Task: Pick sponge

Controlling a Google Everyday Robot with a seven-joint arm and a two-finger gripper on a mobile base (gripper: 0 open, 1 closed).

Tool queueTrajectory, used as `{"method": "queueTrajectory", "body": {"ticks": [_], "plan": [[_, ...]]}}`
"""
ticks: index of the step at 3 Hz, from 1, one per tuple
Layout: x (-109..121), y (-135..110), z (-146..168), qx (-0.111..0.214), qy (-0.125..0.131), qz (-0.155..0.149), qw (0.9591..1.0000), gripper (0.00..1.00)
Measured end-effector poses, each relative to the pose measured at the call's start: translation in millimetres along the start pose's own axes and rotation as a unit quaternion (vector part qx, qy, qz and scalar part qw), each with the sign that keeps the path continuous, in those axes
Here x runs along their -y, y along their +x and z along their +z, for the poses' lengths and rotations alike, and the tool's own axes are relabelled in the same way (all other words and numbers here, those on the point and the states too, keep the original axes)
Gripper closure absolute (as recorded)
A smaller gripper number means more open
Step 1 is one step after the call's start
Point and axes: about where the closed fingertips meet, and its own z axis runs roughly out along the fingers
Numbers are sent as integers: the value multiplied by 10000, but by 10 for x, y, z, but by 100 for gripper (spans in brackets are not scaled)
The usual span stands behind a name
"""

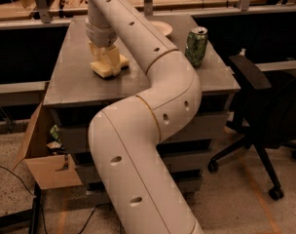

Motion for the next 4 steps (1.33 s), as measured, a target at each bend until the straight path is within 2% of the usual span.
{"method": "queueTrajectory", "body": {"ticks": [1,2,3,4], "plan": [[48,-33,-574,277,823,475,9951,100],[-83,-171,-861,552,1130,765,9891,100],[-235,-316,-1217,953,1765,1127,9732,100],[-515,-502,-1625,1390,2532,1389,9473,100]]}}
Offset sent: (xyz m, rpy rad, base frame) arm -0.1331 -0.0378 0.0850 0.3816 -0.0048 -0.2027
